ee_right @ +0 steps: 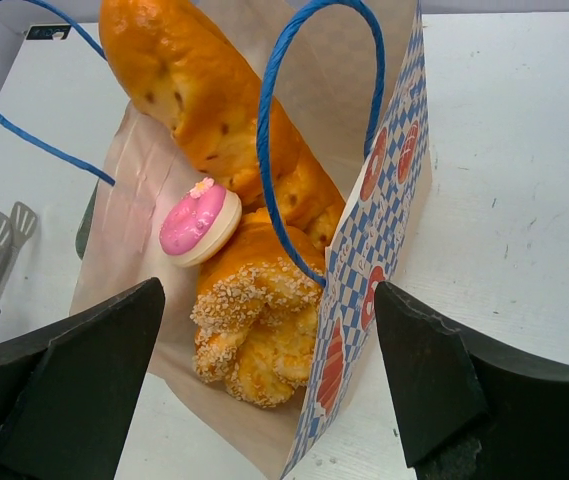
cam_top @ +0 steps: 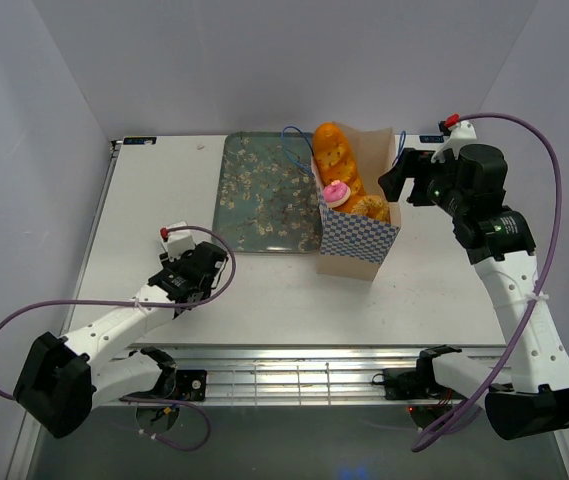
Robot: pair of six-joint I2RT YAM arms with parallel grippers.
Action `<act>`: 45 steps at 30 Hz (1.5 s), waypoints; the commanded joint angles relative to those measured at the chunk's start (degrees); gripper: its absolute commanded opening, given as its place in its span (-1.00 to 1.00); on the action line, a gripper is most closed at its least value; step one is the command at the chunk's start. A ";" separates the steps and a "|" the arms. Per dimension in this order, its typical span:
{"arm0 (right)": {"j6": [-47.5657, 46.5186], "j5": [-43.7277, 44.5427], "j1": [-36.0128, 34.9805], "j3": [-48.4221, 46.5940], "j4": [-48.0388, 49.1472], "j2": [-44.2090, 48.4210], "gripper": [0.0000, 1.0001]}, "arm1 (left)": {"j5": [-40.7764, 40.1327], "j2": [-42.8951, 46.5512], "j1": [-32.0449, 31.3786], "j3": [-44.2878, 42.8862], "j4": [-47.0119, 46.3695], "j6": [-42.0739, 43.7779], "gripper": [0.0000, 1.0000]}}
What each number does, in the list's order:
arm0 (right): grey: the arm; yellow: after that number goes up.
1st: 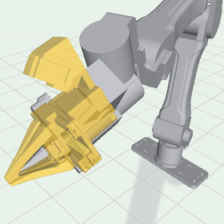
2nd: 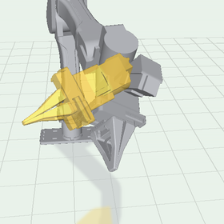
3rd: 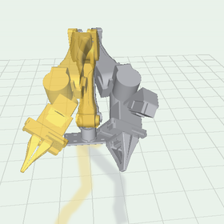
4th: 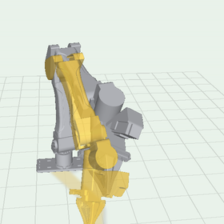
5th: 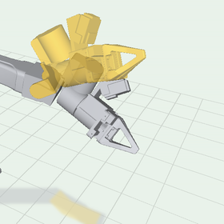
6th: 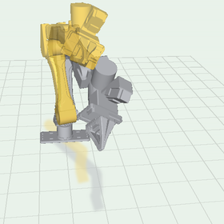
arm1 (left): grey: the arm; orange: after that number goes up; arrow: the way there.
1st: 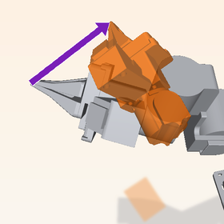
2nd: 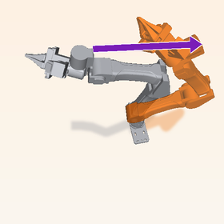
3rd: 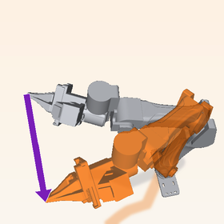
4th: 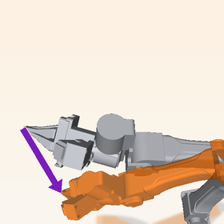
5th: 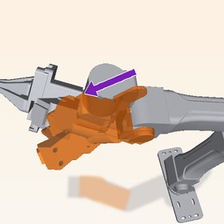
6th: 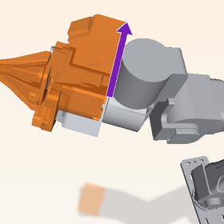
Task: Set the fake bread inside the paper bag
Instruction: Place the clamp at the center of the board, then reset both arms
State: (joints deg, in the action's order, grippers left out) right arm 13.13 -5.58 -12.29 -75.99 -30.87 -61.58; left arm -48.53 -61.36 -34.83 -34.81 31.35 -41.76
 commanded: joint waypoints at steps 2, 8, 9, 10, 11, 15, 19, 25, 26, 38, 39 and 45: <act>0.15 -2.24 -0.27 0.93 2.84 1.73 0.82 | -1.39 -1.65 0.46 1.67 -5.14 -6.41 0.00; 0.15 -2.85 -0.19 3.12 2.75 2.69 0.82 | -0.95 -5.25 0.81 1.32 -12.09 -3.51 0.04; 0.15 -2.94 -0.19 3.21 2.57 2.61 0.82 | -0.43 -6.04 0.90 0.97 -12.54 -3.33 0.05; 0.15 -2.85 -0.19 3.47 2.49 2.78 0.82 | 0.45 -8.05 1.08 0.53 -12.89 -3.59 0.05; 0.15 -2.85 -0.19 3.65 2.14 2.87 0.83 | 0.81 -9.03 1.25 -0.34 -13.07 -3.77 0.07; 0.15 -2.68 -0.19 4.27 1.87 3.40 0.82 | 2.47 -13.95 2.31 -2.36 -12.28 -6.23 0.18; 0.15 -2.24 -0.19 4.62 1.17 3.40 0.82 | 7.13 -17.82 4.58 -3.42 -12.72 -6.76 0.29; 0.06 -1.18 -0.19 6.29 0.38 4.54 0.81 | 13.72 -18.97 7.49 -3.08 -13.86 -6.93 0.45; 0.06 -1.10 -0.19 6.38 0.29 4.71 0.81 | 14.25 -18.71 7.67 -2.99 -13.86 -6.93 0.48; 5.41 3.48 -0.19 14.46 -2.87 8.84 0.80 | 28.75 -5.01 8.20 -4.04 -12.54 -6.58 0.96; 6.03 3.13 -0.19 15.25 -3.05 9.28 0.80 | 29.98 -3.86 8.20 -4.13 -12.55 -6.76 0.96; 9.81 -1.07 -0.27 26.13 -0.53 16.64 0.80 | 42.19 6.23 8.20 -0.98 -16.05 -9.74 0.96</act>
State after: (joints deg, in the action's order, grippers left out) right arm 20.71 -4.29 -12.36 -54.74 -32.36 -49.54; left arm -14.92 -60.03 -26.79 -36.82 18.09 -49.60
